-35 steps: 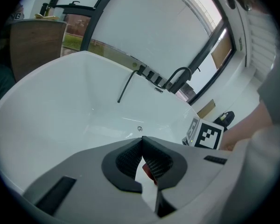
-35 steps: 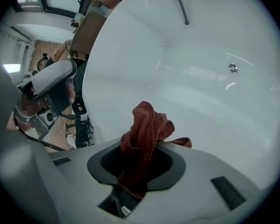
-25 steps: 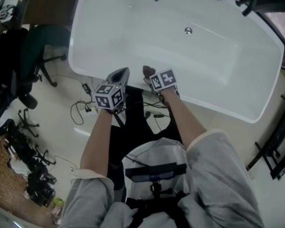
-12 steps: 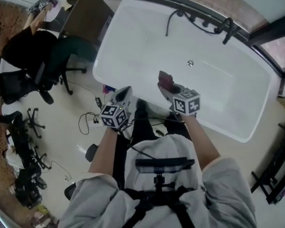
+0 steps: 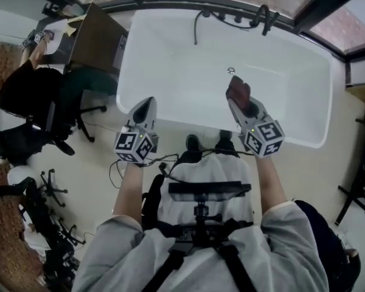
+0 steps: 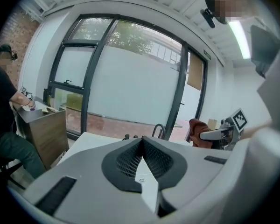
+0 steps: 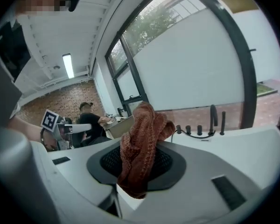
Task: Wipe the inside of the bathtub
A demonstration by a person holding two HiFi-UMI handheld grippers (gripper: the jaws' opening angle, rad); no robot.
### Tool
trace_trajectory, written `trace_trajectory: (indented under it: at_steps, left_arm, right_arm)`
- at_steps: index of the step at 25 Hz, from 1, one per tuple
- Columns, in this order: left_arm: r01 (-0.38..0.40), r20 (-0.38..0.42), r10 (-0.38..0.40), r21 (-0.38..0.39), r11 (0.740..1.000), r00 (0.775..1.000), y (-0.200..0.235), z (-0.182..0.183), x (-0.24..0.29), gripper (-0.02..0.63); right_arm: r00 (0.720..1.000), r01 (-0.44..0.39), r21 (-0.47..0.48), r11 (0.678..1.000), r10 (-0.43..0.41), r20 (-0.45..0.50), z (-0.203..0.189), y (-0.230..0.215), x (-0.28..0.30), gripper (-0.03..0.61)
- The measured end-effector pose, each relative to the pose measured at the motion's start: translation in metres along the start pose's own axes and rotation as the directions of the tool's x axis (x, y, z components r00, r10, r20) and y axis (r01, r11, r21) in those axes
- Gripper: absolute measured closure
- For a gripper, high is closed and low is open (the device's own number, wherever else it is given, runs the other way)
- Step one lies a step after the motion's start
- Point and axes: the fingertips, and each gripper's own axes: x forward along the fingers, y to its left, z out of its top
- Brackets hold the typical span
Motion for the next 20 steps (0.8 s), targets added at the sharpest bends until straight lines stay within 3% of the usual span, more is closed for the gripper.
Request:
trace_trajectory:
  at_steps: [5,11,15,20]
  left_arm:
    - [0.048,-0.011,-0.048,0.025,0.999,0.999,0.009,0.010,-0.018,0.606]
    - [0.156,-0.034,-0.154,0.035,0.987,0.987,-0.009,0.007,-0.028,0.606]
    - [0.204,-0.034,-0.203,0.034,0.978,0.979,-0.029,0.006,-0.032,0.606]
    - [0.189,-0.047,-0.185,0.085,0.978,0.982,-0.054,0.003,-0.032,0.606]
  right_arm:
    - [0.982,0.184,0.031,0.982,-0.186,0.039,-0.008,0.005,-0.045,0.462]
    - [0.926,0.376,0.043,0.926,-0.377,0.031,-0.027,0.002,-0.105,0.462]
    - [0.892,0.449,0.064,0.891,-0.451,0.026,-0.036,0.003,-0.141,0.459]
    - [0.867,0.497,0.052,0.866,-0.498,0.012,-0.046,-0.018,-0.172,0.459]
